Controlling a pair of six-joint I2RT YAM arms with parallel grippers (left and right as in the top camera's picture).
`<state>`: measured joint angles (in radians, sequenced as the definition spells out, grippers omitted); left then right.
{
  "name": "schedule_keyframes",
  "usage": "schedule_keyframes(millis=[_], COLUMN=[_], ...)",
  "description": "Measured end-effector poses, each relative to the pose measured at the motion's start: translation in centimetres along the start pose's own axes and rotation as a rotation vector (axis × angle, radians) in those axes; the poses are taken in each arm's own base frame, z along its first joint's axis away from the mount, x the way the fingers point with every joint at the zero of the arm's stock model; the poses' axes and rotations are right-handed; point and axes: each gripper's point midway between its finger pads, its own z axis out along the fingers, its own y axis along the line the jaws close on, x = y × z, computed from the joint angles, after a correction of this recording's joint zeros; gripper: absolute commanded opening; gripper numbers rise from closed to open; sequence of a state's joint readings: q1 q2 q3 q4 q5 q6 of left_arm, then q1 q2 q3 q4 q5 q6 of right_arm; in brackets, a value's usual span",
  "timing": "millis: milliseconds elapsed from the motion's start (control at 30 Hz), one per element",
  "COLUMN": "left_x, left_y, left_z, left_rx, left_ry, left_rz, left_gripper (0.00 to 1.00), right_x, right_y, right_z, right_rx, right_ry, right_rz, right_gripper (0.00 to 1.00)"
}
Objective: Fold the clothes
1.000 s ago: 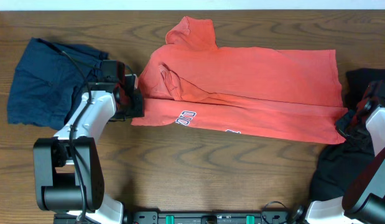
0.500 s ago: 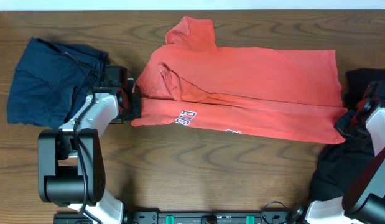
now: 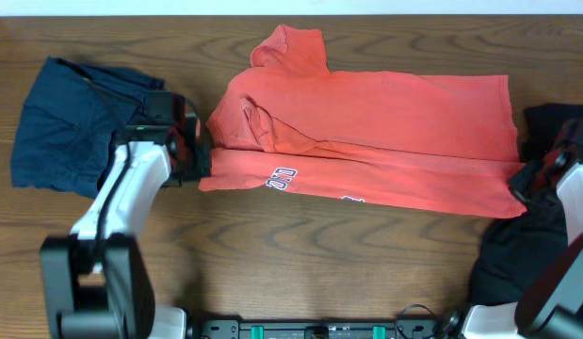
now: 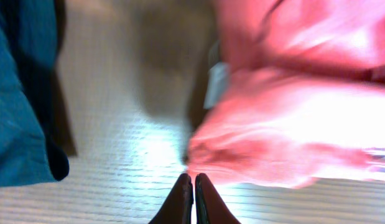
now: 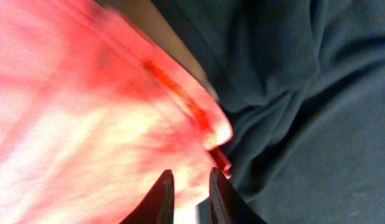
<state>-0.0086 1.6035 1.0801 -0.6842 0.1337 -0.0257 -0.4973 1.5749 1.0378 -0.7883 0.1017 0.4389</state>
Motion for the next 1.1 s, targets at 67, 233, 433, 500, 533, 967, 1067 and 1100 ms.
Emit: schedule_keyframes(millis=[67, 233, 433, 500, 533, 967, 1067, 1100], left_x=[-0.8, -1.1, 2.0, 3.3, 3.8, 5.5, 6.0, 6.1], left_y=[-0.8, -2.2, -2.1, -1.8, -1.6, 3.8, 5.0, 5.3], left_z=[-1.2, -0.4, 4.6, 6.2, 6.8, 6.0, 5.7, 5.6], left_rx=[0.037, 0.087, 0.087, 0.075, 0.067, -0.138, -0.163, -0.168], left_ry=[-0.041, -0.061, 0.076, 0.134, 0.155, 0.228, 0.247, 0.253], left_rz=[0.006, 0.030, 0.027, 0.021, 0.019, -0.140, -0.181, -0.188], left_gripper=[0.06, 0.06, 0.06, 0.06, 0.06, 0.06, 0.06, 0.06], right_x=[-0.9, -2.0, -1.2, -1.1, -1.0, 1.1, 2.0, 2.3], right_y=[0.7, 1.8, 2.0, 2.0, 2.0, 5.0, 6.1, 6.3], right_z=[-1.8, -5.3, -5.4, -5.3, -5.3, -4.5, -4.0, -3.8], right_rx=[-0.052, -0.148, -0.162, -0.165, -0.165, -0.269, -0.281, -0.280], right_ry=[-0.049, -0.134, -0.100, -0.092, -0.088, 0.004, 0.029, 0.039], right_rz=[0.004, 0.009, 0.006, 0.005, 0.005, -0.131, -0.175, -0.187], right_gripper=[0.21, 0.22, 0.22, 0.22, 0.23, 0.24, 0.25, 0.26])
